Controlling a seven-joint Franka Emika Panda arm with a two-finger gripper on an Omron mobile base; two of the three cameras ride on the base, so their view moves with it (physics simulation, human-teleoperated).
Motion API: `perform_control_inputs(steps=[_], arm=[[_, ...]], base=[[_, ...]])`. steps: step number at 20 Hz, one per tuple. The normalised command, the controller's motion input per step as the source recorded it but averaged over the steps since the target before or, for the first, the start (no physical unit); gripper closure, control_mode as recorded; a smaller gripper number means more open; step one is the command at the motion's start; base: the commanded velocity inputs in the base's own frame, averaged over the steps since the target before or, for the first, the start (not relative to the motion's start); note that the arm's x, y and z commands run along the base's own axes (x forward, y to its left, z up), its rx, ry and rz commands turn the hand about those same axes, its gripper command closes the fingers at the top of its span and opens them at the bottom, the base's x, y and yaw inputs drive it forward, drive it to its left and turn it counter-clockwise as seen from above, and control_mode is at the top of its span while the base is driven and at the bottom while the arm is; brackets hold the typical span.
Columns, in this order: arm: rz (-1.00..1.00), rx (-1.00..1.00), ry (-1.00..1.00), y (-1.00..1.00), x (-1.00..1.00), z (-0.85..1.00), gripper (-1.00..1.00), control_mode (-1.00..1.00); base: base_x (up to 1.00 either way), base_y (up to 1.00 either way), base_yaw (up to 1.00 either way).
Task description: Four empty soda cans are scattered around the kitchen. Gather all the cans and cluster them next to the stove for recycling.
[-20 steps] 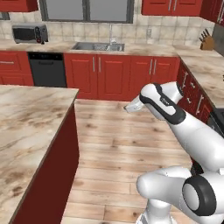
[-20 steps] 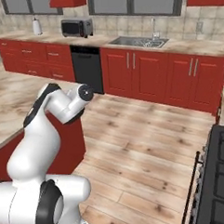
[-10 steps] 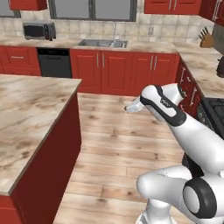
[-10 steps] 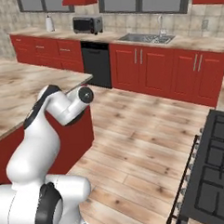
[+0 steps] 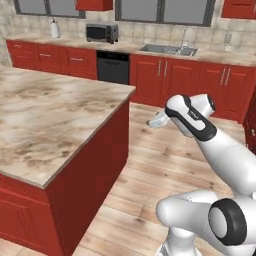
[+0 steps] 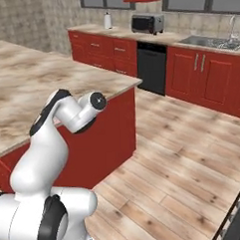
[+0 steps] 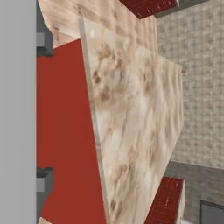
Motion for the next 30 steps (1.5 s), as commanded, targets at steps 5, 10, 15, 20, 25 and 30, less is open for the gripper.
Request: perform_control_inputs(steps=[5,10,15,20,25,30], arm=[[0.0,0.0,0.0,0.0,0.0,0.0,-1.0,1.0],[0.0,0.0,0.0,0.0,0.0,0.0,-1.0,1.0],[0.0,0.0,0.0,0.0,0.0,0.0,-1.0,1.0],[0.0,0.0,0.0,0.0,0.0,0.0,-1.0,1.0],[0.0,0.0,0.0,0.0,0.0,0.0,-1.0,1.0],[0.0,0.0,0.0,0.0,0.0,0.0,-1.0,1.0]], base=[[-0.16,0.0,0.46],[-0.17,0.03,0.45],[-0.21,0.1,0.43],[-0.27,0.15,0.4],[-0.33,0.36,0.24],[-0.11,0.61,0.01]])
